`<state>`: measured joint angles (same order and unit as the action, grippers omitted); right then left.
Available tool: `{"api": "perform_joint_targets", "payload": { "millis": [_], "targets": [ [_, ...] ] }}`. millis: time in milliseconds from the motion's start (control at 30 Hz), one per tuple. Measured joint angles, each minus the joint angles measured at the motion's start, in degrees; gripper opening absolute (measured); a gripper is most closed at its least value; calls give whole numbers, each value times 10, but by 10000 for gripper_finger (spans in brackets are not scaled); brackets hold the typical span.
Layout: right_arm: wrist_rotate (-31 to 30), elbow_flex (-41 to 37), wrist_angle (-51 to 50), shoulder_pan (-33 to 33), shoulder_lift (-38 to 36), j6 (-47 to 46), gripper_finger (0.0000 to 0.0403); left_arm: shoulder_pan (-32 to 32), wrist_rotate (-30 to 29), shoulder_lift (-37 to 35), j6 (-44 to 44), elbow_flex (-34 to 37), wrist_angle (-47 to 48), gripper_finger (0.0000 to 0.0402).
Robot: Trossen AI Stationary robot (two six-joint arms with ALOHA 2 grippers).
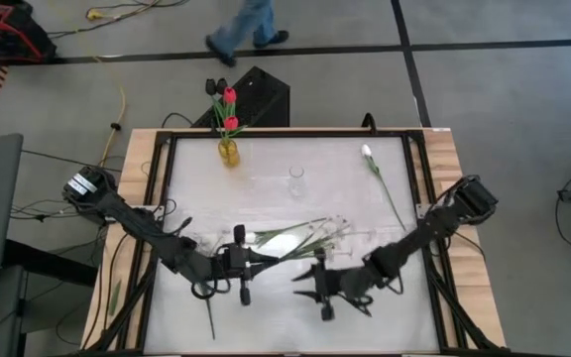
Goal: Sort flowers into vase by color
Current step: Put the bottom right white flowers into the transparent flower vase
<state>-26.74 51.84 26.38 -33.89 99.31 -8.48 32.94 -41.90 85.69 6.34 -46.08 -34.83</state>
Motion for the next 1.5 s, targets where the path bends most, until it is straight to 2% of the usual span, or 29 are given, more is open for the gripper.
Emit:
{"api": "perform_joint_targets", "payload": {
  "millis": [133,267,433,533,767,1067,1167,1333,1500],
  "targets": [
    [55,-52,138,45,0,47,152,-11,58,0,-41,45,-140,0],
    [124,-95,292,87,0,73,148,-30,134,0,-31,95,-255,0],
    [207,-101,400,126,0,95,148,-49,159,0,18,144,-329,0],
    [211,-101,434,139,0,123,148,-50,161,0,24,154,-343,0],
    [210,-88,434,163,0,144,154,-50,161,0,14,154,-343,0],
    [221,-32,366,172,0,148,222,-50,157,0,-9,154,-347,0],
    [221,-25,367,172,0,159,231,-50,157,0,-12,154,-348,0],
    [222,-22,366,172,0,165,208,-50,148,0,-21,154,-357,0],
    [222,-22,370,171,0,165,149,-54,143,0,-23,154,-356,0]
  ]
}}
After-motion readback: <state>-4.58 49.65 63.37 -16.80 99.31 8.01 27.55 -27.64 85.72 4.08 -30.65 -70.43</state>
